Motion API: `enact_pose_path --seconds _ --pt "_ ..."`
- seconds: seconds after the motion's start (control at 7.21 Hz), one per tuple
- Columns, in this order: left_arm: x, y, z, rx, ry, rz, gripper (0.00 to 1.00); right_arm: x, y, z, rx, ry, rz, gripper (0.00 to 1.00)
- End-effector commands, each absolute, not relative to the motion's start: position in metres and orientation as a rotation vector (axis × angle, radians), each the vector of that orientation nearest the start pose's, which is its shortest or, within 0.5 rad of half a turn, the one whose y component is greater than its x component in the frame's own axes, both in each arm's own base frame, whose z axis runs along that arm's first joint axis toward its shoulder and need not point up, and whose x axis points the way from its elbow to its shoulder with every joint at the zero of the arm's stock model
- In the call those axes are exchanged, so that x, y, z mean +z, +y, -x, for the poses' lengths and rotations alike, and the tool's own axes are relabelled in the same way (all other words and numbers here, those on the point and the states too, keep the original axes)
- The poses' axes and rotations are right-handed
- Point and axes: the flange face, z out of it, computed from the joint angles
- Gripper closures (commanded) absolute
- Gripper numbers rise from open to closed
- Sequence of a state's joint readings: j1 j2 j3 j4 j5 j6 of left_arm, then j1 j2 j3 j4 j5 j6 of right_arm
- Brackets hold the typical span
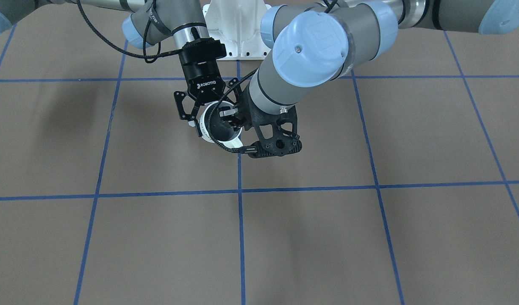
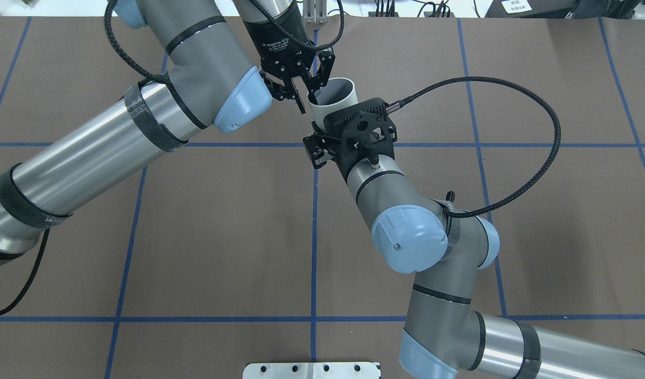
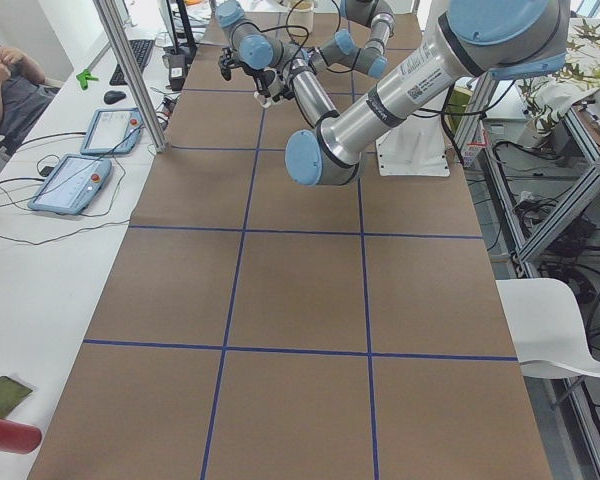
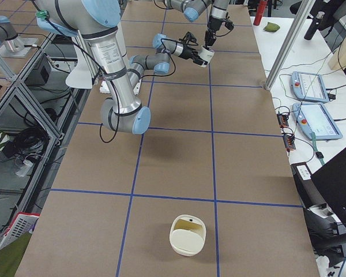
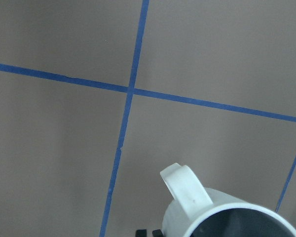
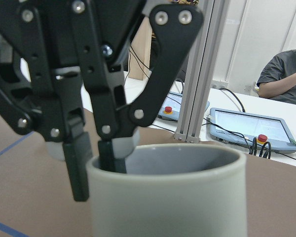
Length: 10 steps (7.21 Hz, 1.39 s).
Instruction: Left arm hands cup to right arm to dump lemon
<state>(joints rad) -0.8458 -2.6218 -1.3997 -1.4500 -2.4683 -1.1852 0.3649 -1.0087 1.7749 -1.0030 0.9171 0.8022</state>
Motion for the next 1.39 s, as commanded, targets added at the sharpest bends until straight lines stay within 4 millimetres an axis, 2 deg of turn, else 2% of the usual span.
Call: enact_pose_path --seconds 0.0,0.14,0.42,1.11,1.25 --pt "0.0432 -0.5839 -0.4438 -0.077 1.064 0.289 1.0 0.1722 -0.3987 0.5 0.106 -0.783 -1.14 0.16" --pt "0.0433 -0.5842 -0.4441 -0.081 1.06 0.294 1.0 0.1696 -0.3985 0.4993 0.112 -0.789 -1.142 0.0" --pt "0.0427 -0.5852 -0.442 -0.083 1.061 0.291 1.0 0.1662 -0.3981 0.4982 0.121 -0.809 -1.15 0.0" --pt "0.0445 -0.5887 -0.4402 -0.088 1.058 0.286 1.0 0.1736 -0.3973 0.4988 0.119 -0.808 -1.149 0.0" --pt "0.0445 -0.5925 -0.4349 -0.096 1.06 0.284 1.0 0.1748 -0.3977 0.4998 0.118 -0.805 -1.148 0.0"
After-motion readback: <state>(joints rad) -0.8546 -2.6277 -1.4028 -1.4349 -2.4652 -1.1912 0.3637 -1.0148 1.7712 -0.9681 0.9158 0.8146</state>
